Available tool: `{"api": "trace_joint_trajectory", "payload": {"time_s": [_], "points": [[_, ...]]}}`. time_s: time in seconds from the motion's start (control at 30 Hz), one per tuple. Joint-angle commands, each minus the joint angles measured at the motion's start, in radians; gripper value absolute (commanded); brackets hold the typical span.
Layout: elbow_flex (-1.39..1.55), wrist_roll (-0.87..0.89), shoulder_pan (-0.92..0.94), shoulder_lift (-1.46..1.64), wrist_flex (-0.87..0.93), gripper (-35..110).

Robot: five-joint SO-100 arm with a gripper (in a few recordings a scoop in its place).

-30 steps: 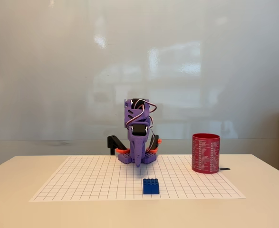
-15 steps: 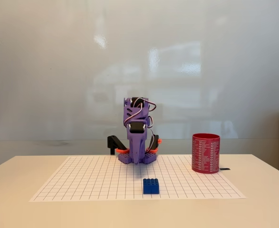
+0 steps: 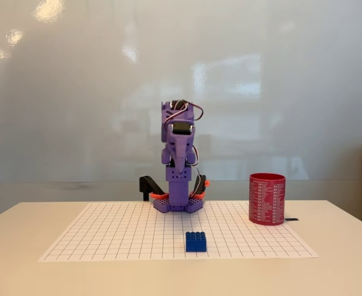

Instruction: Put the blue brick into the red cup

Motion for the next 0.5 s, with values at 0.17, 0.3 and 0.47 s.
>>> {"api": "trace_joint_trajectory", "payload": {"time_s": [0.17,0.3,0.47], "points": [[-0.354,-0.14,-0.245,-0.686,0.114,-1],[-0.373,-0.156,-0.336,-0.905,0.095,-1],[-0.347,-0.13,-0.353,-1.023,-0.012,-1]]}}
